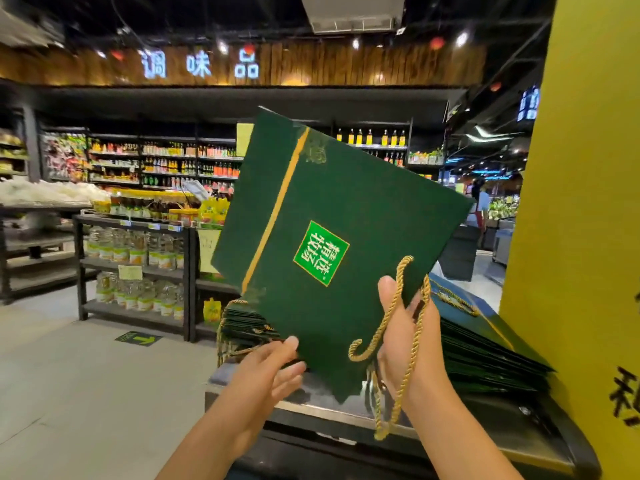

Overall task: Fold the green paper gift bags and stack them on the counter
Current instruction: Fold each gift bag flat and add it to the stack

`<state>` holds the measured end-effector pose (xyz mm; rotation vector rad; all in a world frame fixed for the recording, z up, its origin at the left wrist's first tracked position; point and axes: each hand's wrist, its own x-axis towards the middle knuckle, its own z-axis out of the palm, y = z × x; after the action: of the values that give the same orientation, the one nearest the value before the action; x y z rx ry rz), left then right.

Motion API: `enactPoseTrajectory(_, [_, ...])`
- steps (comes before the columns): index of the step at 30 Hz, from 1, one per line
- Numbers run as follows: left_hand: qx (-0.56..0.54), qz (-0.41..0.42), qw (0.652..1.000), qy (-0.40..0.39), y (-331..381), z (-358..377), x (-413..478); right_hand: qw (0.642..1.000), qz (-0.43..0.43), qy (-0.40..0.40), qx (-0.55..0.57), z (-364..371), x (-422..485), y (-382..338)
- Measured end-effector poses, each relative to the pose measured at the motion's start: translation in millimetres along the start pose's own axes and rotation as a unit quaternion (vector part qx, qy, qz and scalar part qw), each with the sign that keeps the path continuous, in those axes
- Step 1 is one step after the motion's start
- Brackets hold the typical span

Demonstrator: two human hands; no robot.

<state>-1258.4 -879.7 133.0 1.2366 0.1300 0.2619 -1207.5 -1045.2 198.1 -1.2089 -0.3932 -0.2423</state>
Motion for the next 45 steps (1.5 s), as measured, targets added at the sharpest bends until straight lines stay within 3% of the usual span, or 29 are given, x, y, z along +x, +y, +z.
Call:
enactPoseTrajectory(3, [-0.027,0.053,0.998,0.034,-2.1,4.6,5.4,0.991,0.058,0.012,0.117,2.3,-6.5,-0.1])
enactPoseTrajectory(6, [-0.076,0.124,0.986,0.086,8.6,2.1,3.4,0.986,0.091,-0.07,0.121,-12.2,-8.2,11.3])
enactPoseTrajectory(10, [-0.056,0.174,0.972,0.148,19.4,-21.2,5.8,0.963,0.118,-0.239,-0.034,-38.8,-15.1,20.9])
enactPoseTrajectory(13, [-0.007,0.165,0.973,0.162,18.0,-35.0,7.6,0.942,0.173,-0.243,-0.157,-59.9,-14.3,28.0])
enactPoseTrajectory(15, [0.017,0.155,0.974,0.166,14.0,-40.2,9.3,0.936,0.19,-0.201,-0.218,-72.6,-10.7,31.9])
enactPoseTrajectory(17, [0.039,0.148,0.973,0.175,10.3,-44.7,12.6,0.935,0.15,-0.138,-0.292,-82.8,-7.2,37.8])
enactPoseTrajectory(21, [0.114,0.143,0.965,0.187,1.5,-52.1,21.8,0.894,-0.084,-0.053,-0.437,-85.7,-5.9,43.8])
enactPoseTrajectory(24, [0.197,0.157,0.95,0.187,-2.3,-53.1,30.4,0.839,-0.198,-0.124,-0.491,-82.0,4.7,60.9])
enactPoseTrajectory(26, [0.258,0.168,0.933,0.186,-3.7,-51.7,34.0,0.78,-0.193,-0.202,-0.559,-83.5,13.3,78.6])
enactPoseTrajectory(29, [0.354,0.187,0.896,0.193,-5.0,-53.1,39.5,0.739,-0.144,-0.252,-0.607,-86.0,18.8,93.5])
enactPoseTrajectory(33, [0.487,0.188,0.827,0.21,-8.5,-57.9,47.3,0.754,-0.118,-0.273,-0.586,-87.6,22.6,95.1])
enactPoseTrajectory(37, [0.658,0.255,0.66,0.259,-2.3,-46.7,44.8,0.795,-0.098,-0.267,-0.536,-90.0,23.0,90.7])
enactPoseTrajectory(38, [0.666,0.294,0.642,0.241,0.4,-38.5,42.5,0.802,-0.095,-0.264,-0.528,-90.4,22.8,89.5])
enactPoseTrajectory(39, [0.657,0.321,0.651,0.201,2.9,-27.4,39.7,0.807,-0.094,-0.262,-0.521,-90.7,22.4,89.0])
enactPoseTrajectory(42, [0.592,0.293,0.751,0.003,3.8,11.7,30.3,0.815,-0.096,-0.257,-0.511,-91.1,20.6,88.2])
enactPoseTrajectory(43, [0.588,0.263,0.763,-0.055,1.1,22.8,29.1,0.816,-0.095,-0.257,-0.509,-91.3,20.4,87.8])
enactPoseTrajectory(45, [0.612,0.243,0.744,-0.117,-7.7,36.2,34.3,0.818,-0.092,-0.257,-0.507,-92.1,20.4,86.4])
